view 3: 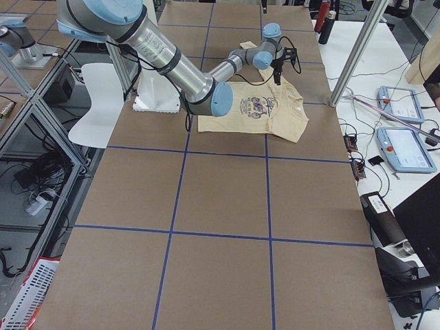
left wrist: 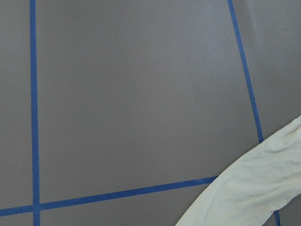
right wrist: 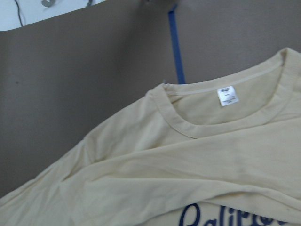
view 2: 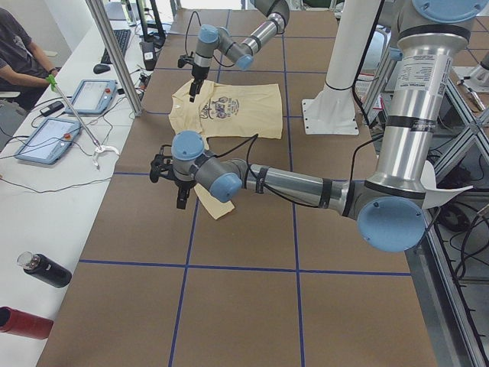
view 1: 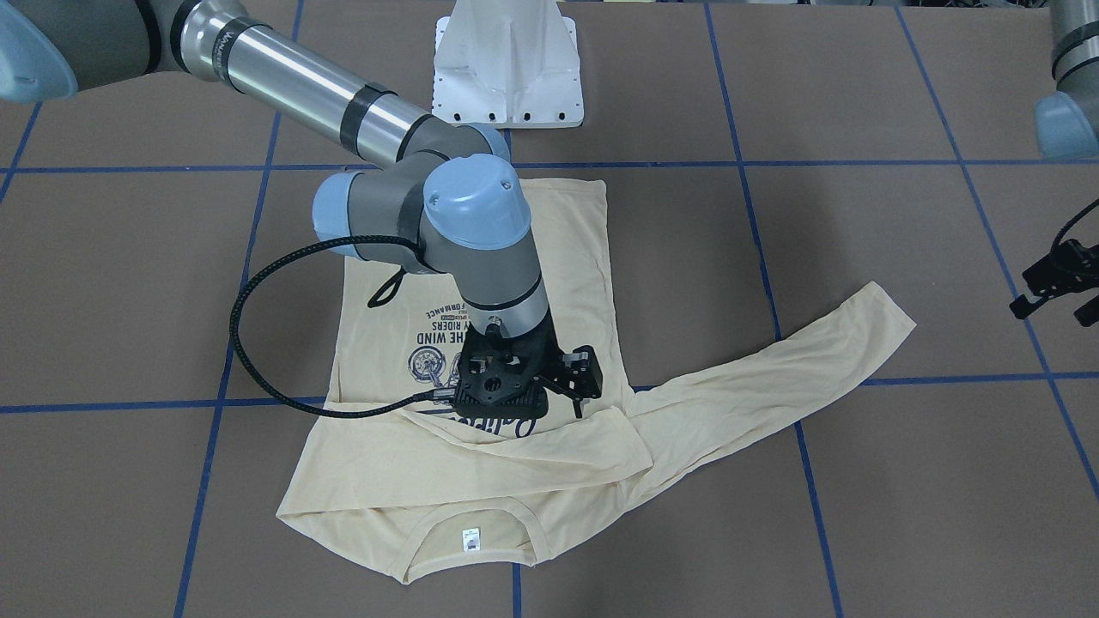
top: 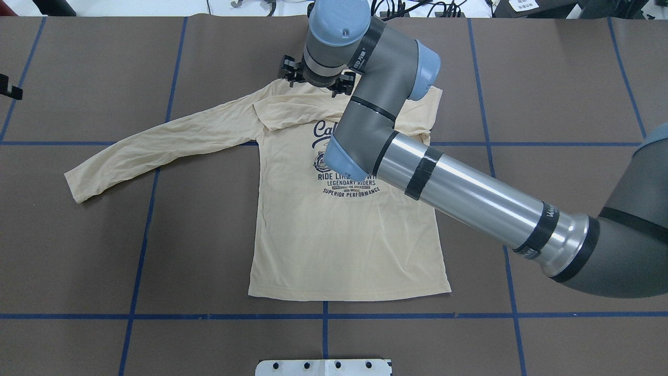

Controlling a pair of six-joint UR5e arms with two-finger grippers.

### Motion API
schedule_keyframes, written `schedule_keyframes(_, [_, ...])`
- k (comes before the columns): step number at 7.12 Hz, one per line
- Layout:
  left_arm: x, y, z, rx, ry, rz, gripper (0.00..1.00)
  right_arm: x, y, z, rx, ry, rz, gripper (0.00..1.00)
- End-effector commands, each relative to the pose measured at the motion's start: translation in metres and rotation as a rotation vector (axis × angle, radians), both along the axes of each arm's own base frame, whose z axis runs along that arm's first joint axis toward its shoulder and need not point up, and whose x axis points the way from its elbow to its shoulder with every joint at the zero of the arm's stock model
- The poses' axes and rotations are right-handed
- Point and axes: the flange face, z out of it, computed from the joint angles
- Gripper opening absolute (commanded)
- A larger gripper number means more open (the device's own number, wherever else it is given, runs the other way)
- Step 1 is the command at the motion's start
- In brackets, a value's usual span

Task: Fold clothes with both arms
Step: 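Release the sleeve and raise the right gripper while the left arm approaches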

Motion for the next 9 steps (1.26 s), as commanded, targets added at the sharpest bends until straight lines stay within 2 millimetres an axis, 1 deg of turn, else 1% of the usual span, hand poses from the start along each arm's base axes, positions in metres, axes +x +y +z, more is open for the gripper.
schedule_keyframes(1, [0.080, 0.040, 0.014, -0.049, 0.023, -0.113, 0.99, 0.067, 0.013, 0.058, -0.050, 0.031, -0.063, 1.00])
schedule_keyframes(2, [0.123, 0.054, 0.020, -0.067, -0.012, -0.132, 0.99, 0.100, 0.020, 0.079, -0.055, 0.050, -0.092, 1.00])
schedule_keyframes(3, [0.155, 0.064, 0.026, -0.086, -0.034, -0.148, 0.99, 0.131, 0.028, 0.089, -0.053, 0.091, -0.134, 1.00])
schedule_keyframes(4, [0.159, 0.073, 0.036, -0.094, -0.057, -0.147, 0.99, 0.163, 0.041, 0.098, -0.039, 0.155, -0.189, 1.00])
schedule_keyframes(5, [0.161, 0.082, 0.049, -0.097, -0.086, -0.141, 0.99, 0.188, 0.056, 0.104, -0.004, 0.197, -0.243, 1.00])
schedule_keyframes(6, [0.166, 0.086, 0.056, -0.095, -0.109, -0.145, 0.98, 0.201, 0.061, 0.112, -0.015, 0.192, -0.248, 1.00])
schedule_keyframes(7, [0.168, 0.086, 0.066, -0.103, -0.124, -0.137, 0.95, 0.206, 0.059, 0.113, -0.023, 0.180, -0.250, 1.00])
schedule_keyframes(8, [0.169, 0.087, 0.071, -0.092, -0.138, -0.120, 0.94, 0.209, 0.058, 0.115, -0.024, 0.180, -0.248, 1.00])
schedule_keyframes(9, [0.168, 0.087, 0.075, -0.093, -0.146, -0.118, 0.89, 0.210, 0.058, 0.119, -0.025, 0.183, -0.249, 1.00])
